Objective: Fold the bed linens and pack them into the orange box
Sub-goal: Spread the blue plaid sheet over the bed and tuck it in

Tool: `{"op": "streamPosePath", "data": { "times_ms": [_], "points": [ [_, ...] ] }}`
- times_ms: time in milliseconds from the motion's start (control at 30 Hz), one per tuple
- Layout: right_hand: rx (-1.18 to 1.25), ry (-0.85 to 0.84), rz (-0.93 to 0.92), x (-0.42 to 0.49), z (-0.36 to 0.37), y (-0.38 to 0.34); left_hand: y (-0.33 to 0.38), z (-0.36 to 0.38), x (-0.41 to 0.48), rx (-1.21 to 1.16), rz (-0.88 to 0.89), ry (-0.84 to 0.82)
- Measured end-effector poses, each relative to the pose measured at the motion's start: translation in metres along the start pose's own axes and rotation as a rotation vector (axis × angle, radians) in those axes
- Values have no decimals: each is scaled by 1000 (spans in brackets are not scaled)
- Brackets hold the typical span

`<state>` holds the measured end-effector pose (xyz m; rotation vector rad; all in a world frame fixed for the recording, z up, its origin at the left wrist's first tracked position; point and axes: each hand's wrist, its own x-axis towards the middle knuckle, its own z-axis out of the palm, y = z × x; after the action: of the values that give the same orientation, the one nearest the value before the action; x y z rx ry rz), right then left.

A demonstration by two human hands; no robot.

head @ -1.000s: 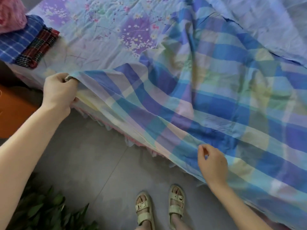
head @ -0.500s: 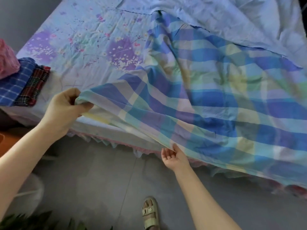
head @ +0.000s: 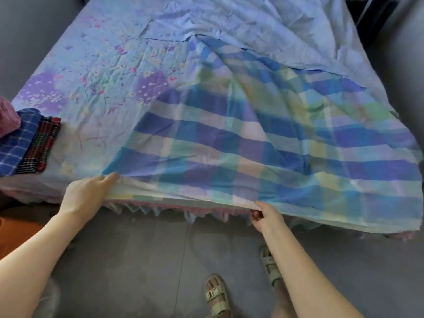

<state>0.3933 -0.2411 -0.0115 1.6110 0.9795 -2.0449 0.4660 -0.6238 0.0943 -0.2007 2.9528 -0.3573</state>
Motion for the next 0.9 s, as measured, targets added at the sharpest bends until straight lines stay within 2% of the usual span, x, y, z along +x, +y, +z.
{"op": "streamPosePath", "data": {
  "times_ms": [67,100,200,233,333,400,500,533,600,733,833,900],
  "points": [
    [37,-32,51,-1,5,11,-11,15,8,63,12,-108],
    [62,-42,61,0,4,14,-14,20,12,53,-13,-110],
    [129,-97,86,3,-1,20,-22,28,14,-6,-245,-172],
    [132,-115,94,4,-3,23,-18,38,15,0,-306,-214],
    [128,-97,120,14,-7,28,19,67,21,148,-321,-330],
    [110,-96,122,21,-10,27,69,80,29,95,-189,-213],
    [106,-105,114,28,-8,26,178,79,24,-154,287,20],
    [107,-120,118,27,-6,25,216,76,22,-186,415,57],
    [114,-171,136,24,-6,18,283,62,24,-218,552,69],
    [66,-287,135,24,-24,-16,335,53,51,-325,499,-32],
    [143,-274,158,41,-45,-48,330,44,69,-556,497,2],
    [224,-258,162,56,-57,-66,313,34,79,-623,486,-52]
  ]
}}
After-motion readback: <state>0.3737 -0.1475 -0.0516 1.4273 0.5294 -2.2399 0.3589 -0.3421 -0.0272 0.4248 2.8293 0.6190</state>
